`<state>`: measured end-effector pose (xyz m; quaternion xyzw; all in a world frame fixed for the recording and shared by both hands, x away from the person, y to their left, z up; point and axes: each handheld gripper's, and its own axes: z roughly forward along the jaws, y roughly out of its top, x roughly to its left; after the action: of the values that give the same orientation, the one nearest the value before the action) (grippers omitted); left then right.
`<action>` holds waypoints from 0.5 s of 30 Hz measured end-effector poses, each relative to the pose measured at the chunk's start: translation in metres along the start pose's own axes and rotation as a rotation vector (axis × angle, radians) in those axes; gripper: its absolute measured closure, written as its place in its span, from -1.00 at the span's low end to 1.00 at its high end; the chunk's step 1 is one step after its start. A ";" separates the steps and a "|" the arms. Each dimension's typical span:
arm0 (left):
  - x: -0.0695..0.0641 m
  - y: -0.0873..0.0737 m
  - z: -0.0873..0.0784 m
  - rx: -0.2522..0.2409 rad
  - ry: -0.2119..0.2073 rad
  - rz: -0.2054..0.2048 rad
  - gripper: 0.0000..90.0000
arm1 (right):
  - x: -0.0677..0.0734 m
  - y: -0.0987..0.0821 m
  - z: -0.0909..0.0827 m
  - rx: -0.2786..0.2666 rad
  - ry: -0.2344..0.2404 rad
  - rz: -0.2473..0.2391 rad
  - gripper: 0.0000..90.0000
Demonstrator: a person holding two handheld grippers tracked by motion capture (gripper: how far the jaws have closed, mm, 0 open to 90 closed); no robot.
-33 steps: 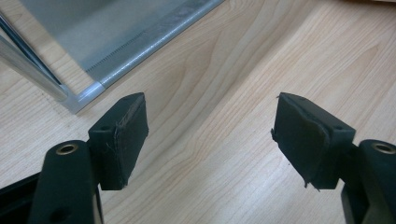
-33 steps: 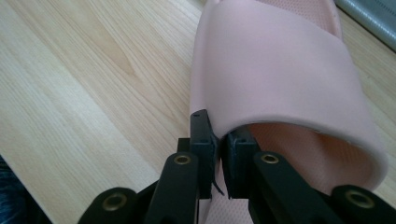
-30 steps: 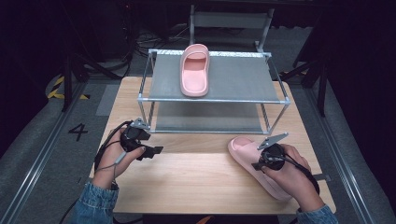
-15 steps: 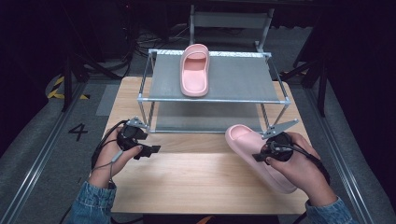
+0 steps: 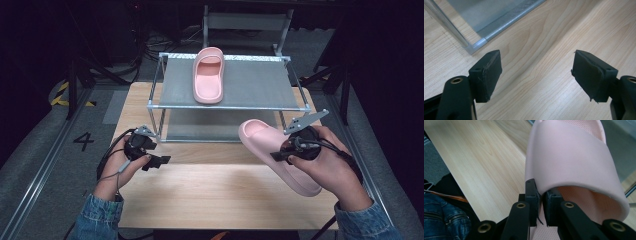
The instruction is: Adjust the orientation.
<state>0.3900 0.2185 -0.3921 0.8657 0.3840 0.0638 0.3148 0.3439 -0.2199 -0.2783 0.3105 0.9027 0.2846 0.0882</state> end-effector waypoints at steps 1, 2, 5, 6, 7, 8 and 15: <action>0.000 0.000 0.000 -0.001 0.001 0.001 -0.46 | 0.000 0.002 -0.001 -0.004 0.002 -0.002 0.86; 0.000 0.000 0.000 -0.002 0.001 0.001 -0.46 | 0.001 0.006 -0.004 -0.005 0.004 -0.002 0.86; 0.000 0.000 0.000 -0.007 0.002 0.001 -0.46 | 0.002 0.012 -0.007 -0.007 -0.002 -0.017 0.86; 0.000 0.000 0.000 -0.008 0.004 0.006 -0.45 | 0.003 0.018 -0.009 -0.008 -0.008 -0.031 0.86; 0.001 0.000 -0.001 -0.006 0.000 0.009 -0.45 | 0.004 0.023 -0.011 -0.010 -0.003 -0.040 0.86; 0.001 0.000 -0.001 -0.006 0.000 0.009 -0.45 | 0.004 0.023 -0.011 -0.010 -0.003 -0.040 0.86; 0.002 -0.001 -0.002 -0.015 -0.005 0.005 -0.45 | 0.002 0.045 -0.014 -0.004 -0.005 -0.056 0.86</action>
<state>0.3902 0.2216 -0.3909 0.8644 0.3808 0.0654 0.3219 0.3605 -0.1959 -0.2407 0.2858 0.9102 0.2832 0.0988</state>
